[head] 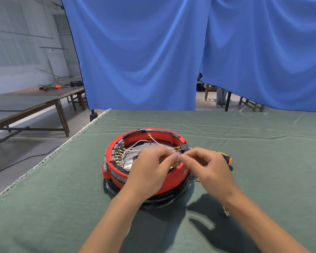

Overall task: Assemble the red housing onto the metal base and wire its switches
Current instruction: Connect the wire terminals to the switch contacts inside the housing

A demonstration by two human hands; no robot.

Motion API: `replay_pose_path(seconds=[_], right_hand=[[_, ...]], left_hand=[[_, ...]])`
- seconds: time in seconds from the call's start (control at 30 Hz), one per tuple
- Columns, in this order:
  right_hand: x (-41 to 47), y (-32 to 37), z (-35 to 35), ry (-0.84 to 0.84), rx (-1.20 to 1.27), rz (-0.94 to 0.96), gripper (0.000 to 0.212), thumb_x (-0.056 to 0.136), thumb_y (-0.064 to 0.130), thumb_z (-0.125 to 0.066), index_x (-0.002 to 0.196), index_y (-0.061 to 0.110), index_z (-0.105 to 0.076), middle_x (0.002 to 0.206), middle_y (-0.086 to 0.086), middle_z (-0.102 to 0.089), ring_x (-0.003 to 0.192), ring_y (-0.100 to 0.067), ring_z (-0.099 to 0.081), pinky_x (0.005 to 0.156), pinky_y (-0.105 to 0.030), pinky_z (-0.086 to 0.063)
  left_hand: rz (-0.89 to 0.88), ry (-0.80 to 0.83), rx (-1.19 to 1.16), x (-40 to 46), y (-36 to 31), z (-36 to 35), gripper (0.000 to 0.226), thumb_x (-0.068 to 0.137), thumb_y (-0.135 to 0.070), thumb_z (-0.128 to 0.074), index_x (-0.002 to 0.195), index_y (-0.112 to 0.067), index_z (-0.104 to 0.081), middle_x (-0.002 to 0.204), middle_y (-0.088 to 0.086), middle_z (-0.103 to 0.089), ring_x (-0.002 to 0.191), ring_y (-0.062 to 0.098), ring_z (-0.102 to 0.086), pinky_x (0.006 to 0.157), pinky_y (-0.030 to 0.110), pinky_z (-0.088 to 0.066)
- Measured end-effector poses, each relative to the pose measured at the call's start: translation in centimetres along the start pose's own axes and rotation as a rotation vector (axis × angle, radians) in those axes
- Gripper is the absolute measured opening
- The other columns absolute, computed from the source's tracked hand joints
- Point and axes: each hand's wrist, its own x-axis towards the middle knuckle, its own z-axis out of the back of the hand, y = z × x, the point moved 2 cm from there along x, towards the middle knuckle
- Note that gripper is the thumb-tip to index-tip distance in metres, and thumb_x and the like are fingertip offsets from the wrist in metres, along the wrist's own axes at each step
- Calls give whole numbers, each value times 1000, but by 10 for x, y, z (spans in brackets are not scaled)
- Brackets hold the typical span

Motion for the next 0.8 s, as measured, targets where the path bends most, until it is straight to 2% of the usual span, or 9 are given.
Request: replay_pose_path(seconds=[0.1, 0.2, 0.33, 0.43, 0.53, 0.63, 0.7, 0.8], right_hand=[[6, 2, 5, 124, 79, -175, 30, 92, 22, -57, 67, 7, -65, 46, 3, -52, 35, -4, -39, 42, -15, -32], [8, 6, 8, 252, 150, -257, 30, 94, 20, -54, 68, 5, -61, 41, 6, -46, 32, -4, -32, 38, -14, -27], [8, 13, 9, 313, 213, -323, 28, 92, 18, -56, 65, 10, -61, 46, 4, -49, 35, -5, -32, 38, -13, -24], [8, 19, 10, 296, 206, -293, 22, 91, 12, -58, 71, 4, -62, 50, 1, -52, 36, -6, -33, 37, -13, -25], [11, 24, 12, 305, 166, -258, 17, 90, 9, -60, 82, -6, -63, 53, -2, -55, 37, -6, -38, 38, -13, -28], [12, 30, 13, 353, 101, -231, 15, 88, 10, -62, 74, 5, -65, 58, -8, -57, 36, -6, -38, 38, -13, -29], [13, 32, 12, 359, 37, -201, 16, 86, 12, -65, 71, 9, -67, 61, -13, -60, 38, -8, -39, 38, -15, -30], [14, 34, 9, 317, -4, -117, 10, 84, 11, -68, 74, 8, -70, 57, -3, -62, 42, -8, -43, 41, -15, -33]], left_hand=[[-110, -55, 59, -5, -2, 1, 14, 91, -21, -64, 80, -18, -72, 71, -11, -66, 70, 8, -60, 65, 28, -46], [-147, -52, 33, -5, -3, 2, 13, 90, -19, -65, 80, -20, -73, 69, -13, -64, 68, 8, -59, 62, 21, -42], [-79, -20, -57, -4, -5, 2, 22, 85, -35, -59, 77, -20, -73, 70, -8, -67, 68, 13, -60, 66, 35, -48], [8, 23, -119, -2, -5, 2, 37, 85, -42, -51, 70, -15, -71, 70, 0, -68, 73, 21, -63, 74, 44, -49], [39, 69, -158, -1, -6, 5, 43, 85, -40, -47, 64, -9, -68, 66, 2, -67, 72, 24, -63, 78, 47, -48], [24, 117, -192, -3, -10, 7, 37, 87, -34, -47, 67, -10, -66, 70, 4, -68, 73, 23, -61, 79, 47, -48], [12, 127, -216, -6, -12, 8, 31, 87, -30, -46, 72, -10, -65, 70, -3, -69, 71, 14, -60, 78, 42, -50], [20, 110, -245, -9, -11, 9, 27, 94, -22, -47, 77, -6, -61, 67, -8, -68, 69, 13, -60, 73, 37, -49]])
